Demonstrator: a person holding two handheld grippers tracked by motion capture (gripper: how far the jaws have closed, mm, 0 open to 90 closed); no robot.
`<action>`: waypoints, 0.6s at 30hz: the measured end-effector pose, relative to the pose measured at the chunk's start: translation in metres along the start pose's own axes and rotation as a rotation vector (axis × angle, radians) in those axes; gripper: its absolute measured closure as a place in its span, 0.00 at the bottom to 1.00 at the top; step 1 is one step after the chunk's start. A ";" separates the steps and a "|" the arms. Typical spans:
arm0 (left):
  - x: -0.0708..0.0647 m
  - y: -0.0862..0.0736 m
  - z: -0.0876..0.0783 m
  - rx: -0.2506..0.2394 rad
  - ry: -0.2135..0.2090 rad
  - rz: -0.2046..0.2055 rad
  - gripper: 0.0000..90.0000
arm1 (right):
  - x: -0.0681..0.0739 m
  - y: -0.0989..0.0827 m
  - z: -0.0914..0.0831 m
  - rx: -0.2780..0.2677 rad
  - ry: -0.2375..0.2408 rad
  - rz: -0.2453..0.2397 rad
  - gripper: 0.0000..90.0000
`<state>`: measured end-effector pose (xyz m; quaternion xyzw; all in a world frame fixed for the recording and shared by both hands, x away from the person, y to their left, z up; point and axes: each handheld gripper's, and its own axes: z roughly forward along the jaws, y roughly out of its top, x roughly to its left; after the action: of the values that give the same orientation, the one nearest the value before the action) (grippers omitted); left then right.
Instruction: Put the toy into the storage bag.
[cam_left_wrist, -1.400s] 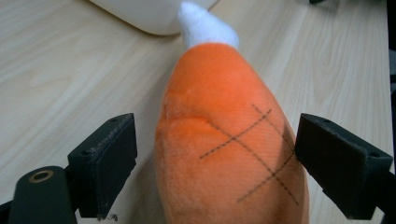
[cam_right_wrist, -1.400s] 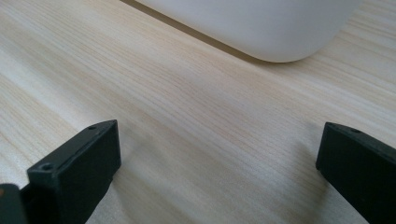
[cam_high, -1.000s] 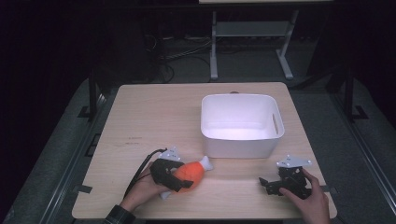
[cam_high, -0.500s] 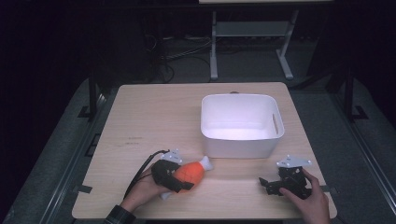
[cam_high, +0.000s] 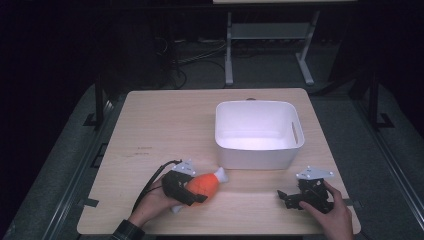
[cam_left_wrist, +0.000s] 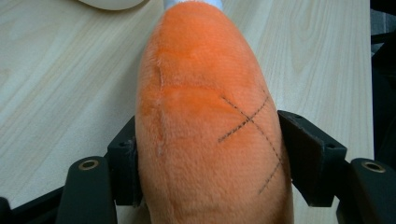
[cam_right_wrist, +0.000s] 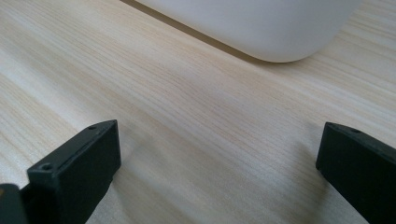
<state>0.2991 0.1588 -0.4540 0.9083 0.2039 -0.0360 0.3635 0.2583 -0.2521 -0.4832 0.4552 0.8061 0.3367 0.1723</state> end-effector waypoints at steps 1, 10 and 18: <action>0.000 0.000 -0.001 0.001 -0.002 0.005 0.34 | 0.000 0.000 0.000 0.000 0.000 0.000 0.00; 0.002 0.000 -0.009 0.004 -0.010 0.041 0.35 | 0.000 0.000 0.000 0.000 0.000 0.000 0.00; 0.000 0.005 -0.018 0.011 -0.012 0.096 0.34 | 0.000 0.000 0.000 0.000 0.000 0.000 0.00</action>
<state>0.2995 0.1680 -0.4373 0.9187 0.1579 -0.0250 0.3612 0.2583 -0.2521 -0.4831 0.4551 0.8061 0.3368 0.1724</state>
